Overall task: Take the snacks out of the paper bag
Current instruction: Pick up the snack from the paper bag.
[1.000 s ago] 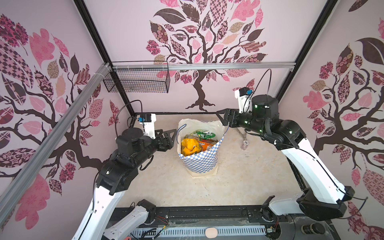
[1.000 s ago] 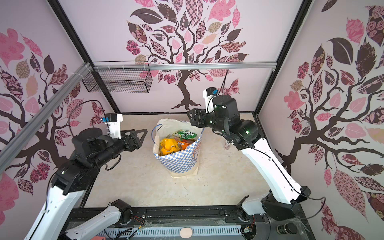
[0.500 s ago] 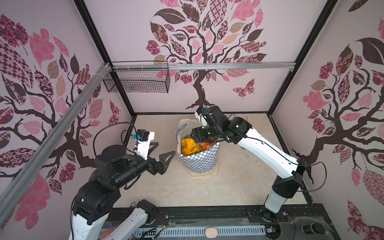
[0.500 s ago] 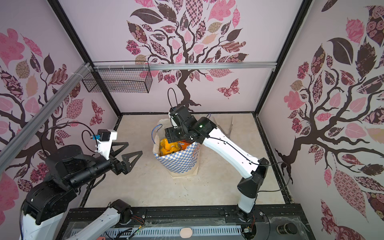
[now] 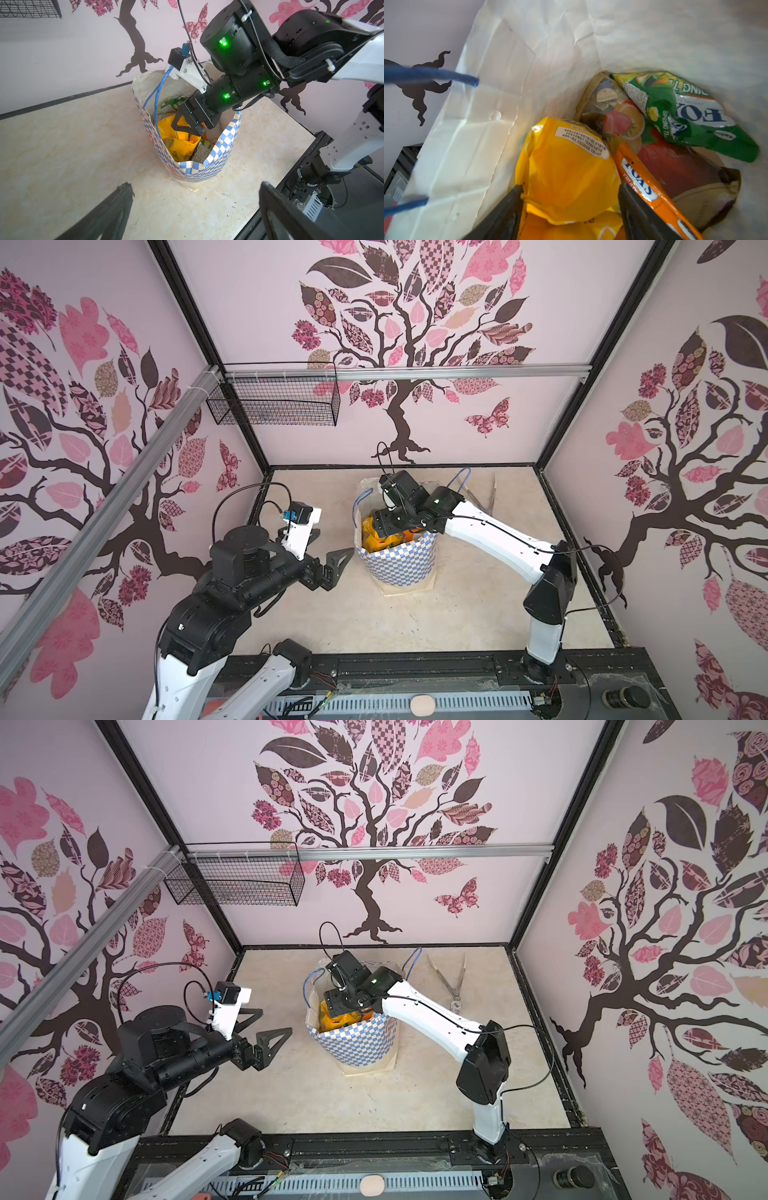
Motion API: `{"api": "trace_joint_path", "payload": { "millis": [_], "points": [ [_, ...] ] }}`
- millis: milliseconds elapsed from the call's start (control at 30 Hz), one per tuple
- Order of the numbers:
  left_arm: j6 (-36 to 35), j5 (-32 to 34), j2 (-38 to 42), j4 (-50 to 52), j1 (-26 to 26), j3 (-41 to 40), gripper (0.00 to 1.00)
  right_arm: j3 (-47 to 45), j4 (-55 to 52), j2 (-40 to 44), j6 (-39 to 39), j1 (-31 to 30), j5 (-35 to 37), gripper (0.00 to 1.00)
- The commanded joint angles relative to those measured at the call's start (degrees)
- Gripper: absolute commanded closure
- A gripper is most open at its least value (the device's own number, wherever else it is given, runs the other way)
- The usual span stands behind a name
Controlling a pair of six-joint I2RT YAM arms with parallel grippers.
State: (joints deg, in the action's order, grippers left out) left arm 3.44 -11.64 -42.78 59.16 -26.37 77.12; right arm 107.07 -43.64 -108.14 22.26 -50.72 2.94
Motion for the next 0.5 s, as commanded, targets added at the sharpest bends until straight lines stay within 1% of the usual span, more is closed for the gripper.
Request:
{"api": "trace_joint_path", "payload": {
  "millis": [0,33,167,267,433,467],
  "points": [
    [0.51,1.16,-0.18,-0.18,-0.23,-1.09,0.04,0.19,1.98,-2.50,0.94,-0.50,0.19,0.28],
    [0.59,1.22,-0.16,-0.16,-0.26,-1.23,0.03,0.20,1.97,-2.85,0.94,-0.45,0.47,0.31],
    [0.60,0.94,0.24,-0.08,-0.25,-1.58,0.03,0.25,2.17,-3.18,0.94,-0.50,0.27,0.50],
    [0.60,0.69,0.42,-0.23,-0.26,-1.71,0.04,-0.35,3.65,-2.19,0.95,-0.48,-0.61,0.63],
    [0.95,-0.42,0.60,-0.93,-0.26,-2.06,0.03,-0.20,4.17,-0.13,0.96,-0.52,0.80,0.80],
    [1.17,-0.66,0.61,-1.14,-0.23,-2.27,0.04,-0.19,4.29,0.46,0.94,-0.48,1.17,0.85]
  ]
}}
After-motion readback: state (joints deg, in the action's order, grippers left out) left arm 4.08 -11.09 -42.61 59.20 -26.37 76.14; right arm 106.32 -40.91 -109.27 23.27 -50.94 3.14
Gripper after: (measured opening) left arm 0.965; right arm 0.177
